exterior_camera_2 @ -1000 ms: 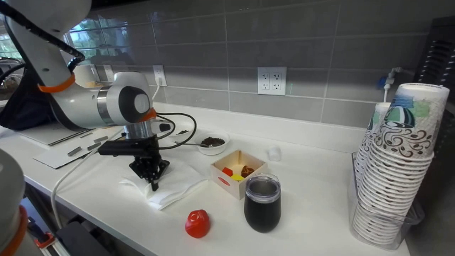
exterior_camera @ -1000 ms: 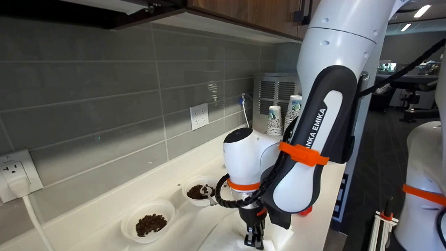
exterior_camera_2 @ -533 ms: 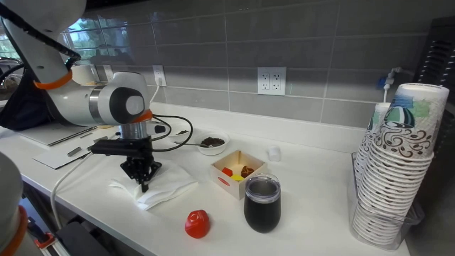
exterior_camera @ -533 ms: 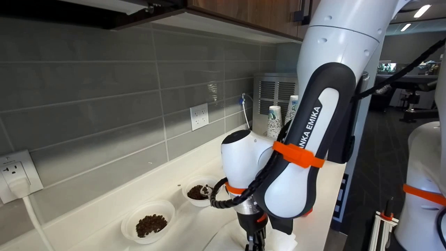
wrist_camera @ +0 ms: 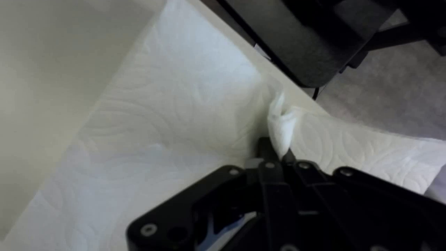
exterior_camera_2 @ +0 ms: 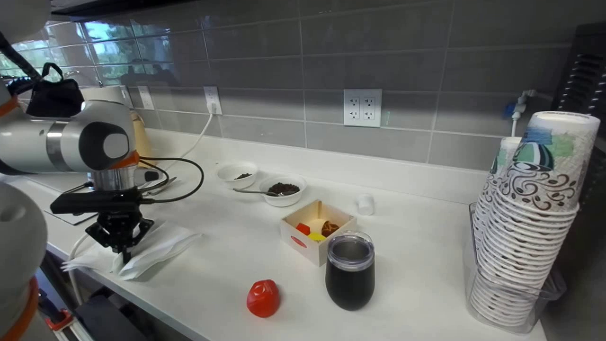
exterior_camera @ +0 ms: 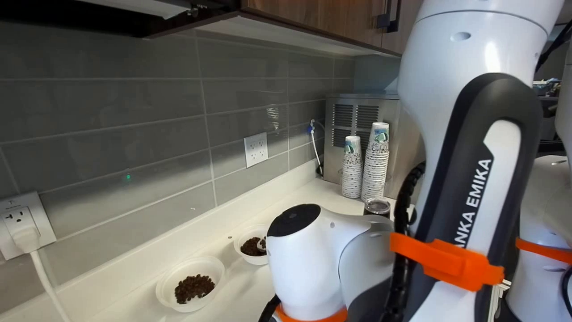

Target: Use the paper towel to clean the surface

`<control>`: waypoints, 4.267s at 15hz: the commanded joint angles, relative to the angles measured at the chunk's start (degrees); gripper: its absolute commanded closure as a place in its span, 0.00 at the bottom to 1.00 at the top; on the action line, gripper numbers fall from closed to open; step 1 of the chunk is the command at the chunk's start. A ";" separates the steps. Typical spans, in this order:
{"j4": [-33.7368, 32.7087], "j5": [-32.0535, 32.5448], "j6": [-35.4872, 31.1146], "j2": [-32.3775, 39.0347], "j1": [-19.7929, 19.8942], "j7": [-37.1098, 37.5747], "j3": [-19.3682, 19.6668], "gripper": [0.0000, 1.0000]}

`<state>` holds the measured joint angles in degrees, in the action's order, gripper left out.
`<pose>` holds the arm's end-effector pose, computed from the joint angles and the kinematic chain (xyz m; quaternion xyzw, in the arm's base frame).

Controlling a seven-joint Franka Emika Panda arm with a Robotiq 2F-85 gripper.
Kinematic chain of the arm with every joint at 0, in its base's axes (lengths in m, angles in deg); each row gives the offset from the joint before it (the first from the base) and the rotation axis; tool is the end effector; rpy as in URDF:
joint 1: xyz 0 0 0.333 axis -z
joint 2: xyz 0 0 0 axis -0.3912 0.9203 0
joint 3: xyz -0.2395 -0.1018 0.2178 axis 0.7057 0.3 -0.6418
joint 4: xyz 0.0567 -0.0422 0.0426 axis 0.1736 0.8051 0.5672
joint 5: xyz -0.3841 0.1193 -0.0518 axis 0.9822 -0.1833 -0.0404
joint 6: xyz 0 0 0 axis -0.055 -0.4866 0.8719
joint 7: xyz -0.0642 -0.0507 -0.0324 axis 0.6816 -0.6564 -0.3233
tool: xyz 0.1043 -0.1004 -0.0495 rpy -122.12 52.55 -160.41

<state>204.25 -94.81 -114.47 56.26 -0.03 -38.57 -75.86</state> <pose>0.2312 0.3004 0.1472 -0.9136 -0.3916 0.1078 0.0199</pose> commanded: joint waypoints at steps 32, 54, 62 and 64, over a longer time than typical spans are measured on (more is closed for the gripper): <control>-10.27 3.82 8.28 1.63 4.29 -1.79 7.61 0.99; -17.20 13.46 -2.05 2.07 0.38 11.86 9.07 0.02; -5.67 11.87 7.58 -18.63 1.08 17.67 8.00 0.01; -3.37 11.06 9.21 -23.31 1.29 18.52 8.17 0.00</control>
<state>195.20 -81.64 -107.98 42.91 0.61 -21.65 -67.24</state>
